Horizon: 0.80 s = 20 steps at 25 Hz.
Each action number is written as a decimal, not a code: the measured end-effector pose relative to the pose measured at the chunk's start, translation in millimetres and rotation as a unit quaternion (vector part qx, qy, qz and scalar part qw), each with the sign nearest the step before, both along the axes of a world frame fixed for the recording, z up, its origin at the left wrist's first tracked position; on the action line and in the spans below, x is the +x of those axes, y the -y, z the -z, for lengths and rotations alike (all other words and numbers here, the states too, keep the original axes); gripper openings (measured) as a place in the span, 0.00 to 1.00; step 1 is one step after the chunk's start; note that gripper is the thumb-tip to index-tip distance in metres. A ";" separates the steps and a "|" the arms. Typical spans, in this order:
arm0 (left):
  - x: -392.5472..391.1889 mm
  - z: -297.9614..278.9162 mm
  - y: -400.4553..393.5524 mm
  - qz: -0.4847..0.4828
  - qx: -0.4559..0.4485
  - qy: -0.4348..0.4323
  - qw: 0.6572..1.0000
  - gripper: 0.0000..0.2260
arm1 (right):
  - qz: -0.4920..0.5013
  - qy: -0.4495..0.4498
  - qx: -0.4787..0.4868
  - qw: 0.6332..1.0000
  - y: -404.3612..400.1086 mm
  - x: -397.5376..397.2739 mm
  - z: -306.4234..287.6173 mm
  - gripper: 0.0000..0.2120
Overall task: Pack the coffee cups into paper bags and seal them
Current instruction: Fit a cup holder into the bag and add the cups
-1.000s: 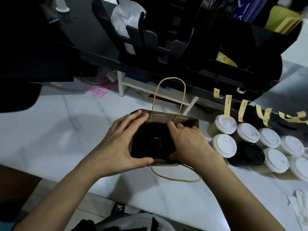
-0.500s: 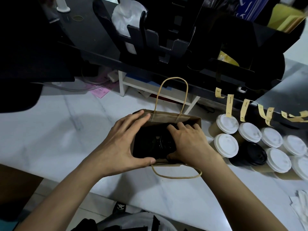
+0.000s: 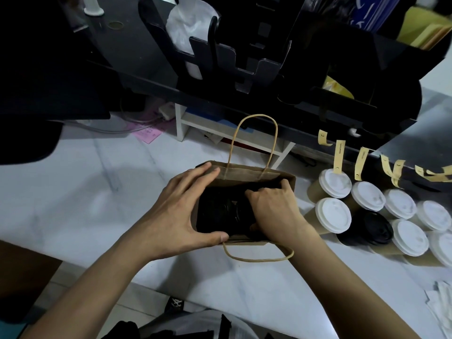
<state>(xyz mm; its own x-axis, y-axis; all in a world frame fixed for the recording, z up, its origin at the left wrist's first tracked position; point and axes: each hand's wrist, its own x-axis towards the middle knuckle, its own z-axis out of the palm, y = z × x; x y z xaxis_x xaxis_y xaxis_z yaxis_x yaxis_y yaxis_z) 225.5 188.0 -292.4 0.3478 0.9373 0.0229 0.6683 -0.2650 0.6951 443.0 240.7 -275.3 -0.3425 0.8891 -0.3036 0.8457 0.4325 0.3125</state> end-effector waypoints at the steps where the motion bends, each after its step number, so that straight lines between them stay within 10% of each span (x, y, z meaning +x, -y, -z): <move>1: -0.3 0.2 0.3 0.000 0.001 0.000 1.000 0.50 | -0.001 -0.001 0.000 1.000 0.5 0.4 1.0 0.16; 7: -0.8 1.3 -0.8 0.007 0.000 0.000 1.000 0.50 | 0.030 -0.068 -0.020 0.997 5.0 14.3 -4.0 0.33; 20: -5.5 2.0 -3.1 0.054 -0.001 0.010 0.998 0.49 | 0.231 -0.299 0.122 0.918 59.2 61.1 -7.4 0.17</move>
<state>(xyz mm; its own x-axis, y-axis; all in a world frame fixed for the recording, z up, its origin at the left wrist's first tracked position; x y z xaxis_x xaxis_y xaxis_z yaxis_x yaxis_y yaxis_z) 220.0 191.1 -294.4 0.4468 0.8942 0.0299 0.6216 -0.3343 0.7084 504.1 181.6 -267.9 0.0479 0.9980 0.0423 0.9732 -0.0371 -0.2271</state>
